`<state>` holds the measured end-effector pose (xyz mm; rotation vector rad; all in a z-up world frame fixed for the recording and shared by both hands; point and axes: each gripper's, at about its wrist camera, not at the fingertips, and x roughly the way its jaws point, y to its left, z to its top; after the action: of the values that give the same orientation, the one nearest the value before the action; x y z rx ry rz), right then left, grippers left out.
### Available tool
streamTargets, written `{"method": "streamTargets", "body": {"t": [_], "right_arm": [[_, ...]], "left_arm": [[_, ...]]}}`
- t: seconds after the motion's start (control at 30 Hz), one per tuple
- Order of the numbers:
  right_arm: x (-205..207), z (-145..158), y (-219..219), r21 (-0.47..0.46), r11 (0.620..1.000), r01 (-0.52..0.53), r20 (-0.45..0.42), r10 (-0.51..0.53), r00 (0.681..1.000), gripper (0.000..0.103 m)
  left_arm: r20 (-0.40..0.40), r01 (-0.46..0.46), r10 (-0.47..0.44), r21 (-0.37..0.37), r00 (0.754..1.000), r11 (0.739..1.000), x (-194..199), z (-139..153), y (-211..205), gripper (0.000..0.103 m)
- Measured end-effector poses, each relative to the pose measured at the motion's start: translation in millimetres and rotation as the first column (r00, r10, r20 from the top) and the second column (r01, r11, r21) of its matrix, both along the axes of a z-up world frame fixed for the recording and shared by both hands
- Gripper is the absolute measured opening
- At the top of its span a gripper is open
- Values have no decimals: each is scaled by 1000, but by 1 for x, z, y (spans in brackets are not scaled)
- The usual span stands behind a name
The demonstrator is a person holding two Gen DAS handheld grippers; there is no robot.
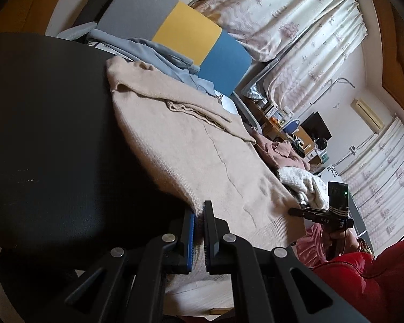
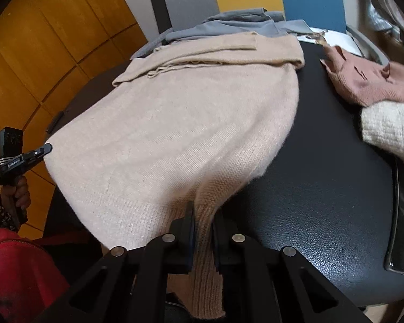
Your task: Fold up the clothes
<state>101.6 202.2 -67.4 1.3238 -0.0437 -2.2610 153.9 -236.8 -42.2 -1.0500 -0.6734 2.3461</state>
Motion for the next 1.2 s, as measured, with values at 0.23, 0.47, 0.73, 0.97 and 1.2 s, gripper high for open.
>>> {"method": "streamTargets", "body": {"t": [0.23,0.47,0.73,0.97,1.2], "right_arm": [[3,26,-4,-4,998,-59,-38,59,998,11],[-14,74,21,-220,974,-53,-45,44,998,11],[-112,110,47,-460,886,67,28,-61,998,11],[-237,73,62,-545,781,304,273,-177,945,11],[-334,4,54,-460,781,423,428,-223,876,11]], "left_arm": [[-30,-17,20,98,999,995,11,16,-12,4],[-131,-40,67,200,989,979,12,62,-27,4],[-22,-127,147,394,989,910,-82,75,-52,4],[177,-232,170,438,970,869,-194,30,-59,4],[309,-318,211,354,927,880,-279,-41,-55,4]]}}
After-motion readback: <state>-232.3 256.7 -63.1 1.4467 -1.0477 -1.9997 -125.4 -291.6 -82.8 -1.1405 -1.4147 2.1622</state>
